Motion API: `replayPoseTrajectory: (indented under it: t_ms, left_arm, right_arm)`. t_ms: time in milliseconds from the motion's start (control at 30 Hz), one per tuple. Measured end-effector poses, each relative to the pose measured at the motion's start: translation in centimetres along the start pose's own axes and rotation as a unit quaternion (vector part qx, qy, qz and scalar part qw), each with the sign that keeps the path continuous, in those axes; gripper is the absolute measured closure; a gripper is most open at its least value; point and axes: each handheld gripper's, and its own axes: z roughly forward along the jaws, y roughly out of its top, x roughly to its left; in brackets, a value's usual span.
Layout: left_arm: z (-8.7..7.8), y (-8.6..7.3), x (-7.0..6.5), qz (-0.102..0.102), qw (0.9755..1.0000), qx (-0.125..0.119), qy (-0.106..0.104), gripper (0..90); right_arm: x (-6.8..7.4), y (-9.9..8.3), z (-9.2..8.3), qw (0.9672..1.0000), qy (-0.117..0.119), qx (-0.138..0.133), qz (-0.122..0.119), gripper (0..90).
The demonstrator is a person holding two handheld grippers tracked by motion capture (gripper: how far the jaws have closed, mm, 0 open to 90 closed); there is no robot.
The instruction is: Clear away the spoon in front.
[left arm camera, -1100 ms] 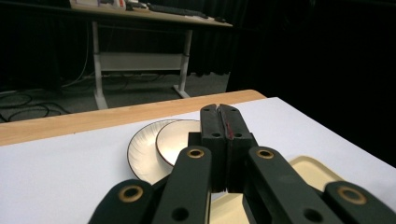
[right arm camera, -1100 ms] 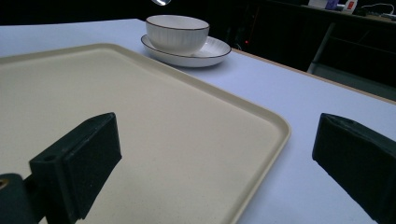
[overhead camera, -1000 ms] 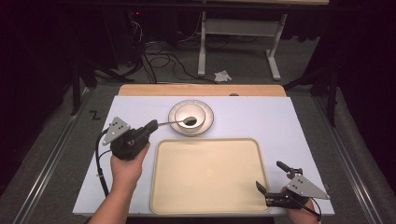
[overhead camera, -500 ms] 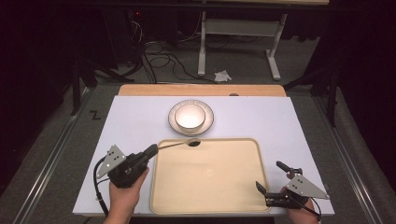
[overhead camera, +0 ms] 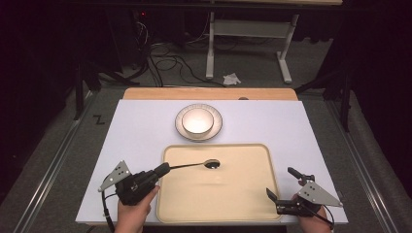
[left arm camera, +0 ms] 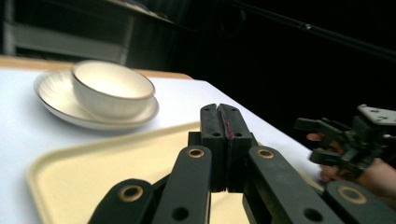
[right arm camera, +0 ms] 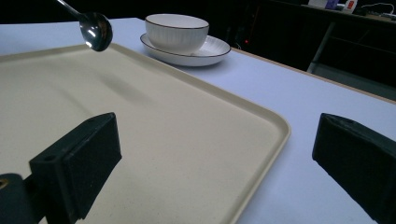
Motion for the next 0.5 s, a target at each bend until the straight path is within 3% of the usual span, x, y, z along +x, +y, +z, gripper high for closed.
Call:
replayPoseTrajectory:
  t_ms: [33,100,400,500]
  left_arm:
    - [0.0,0.0,0.0,0.0,1.0,0.0,0.0,89.9]
    - [0.25,-0.24,0.4,-0.019,0.9998,0.006,-0.01,89.9]
    - [0.79,-0.63,0.43,-0.022,0.9995,0.017,-0.012,89.9]
    - [1.0,-0.85,0.72,-0.038,0.9989,0.02,-0.017,89.9]
  right_arm:
    - [0.0,0.0,0.0,1.0,0.0,0.0,0.0,1.9]
    - [-0.01,-0.01,0.01,1.0,0.0,0.001,0.0,1.9]
    - [0.0,-0.02,0.05,1.0,0.0,0.002,0.0,1.9]
    - [0.03,-0.02,0.02,1.0,0.0,0.001,0.0,1.9]
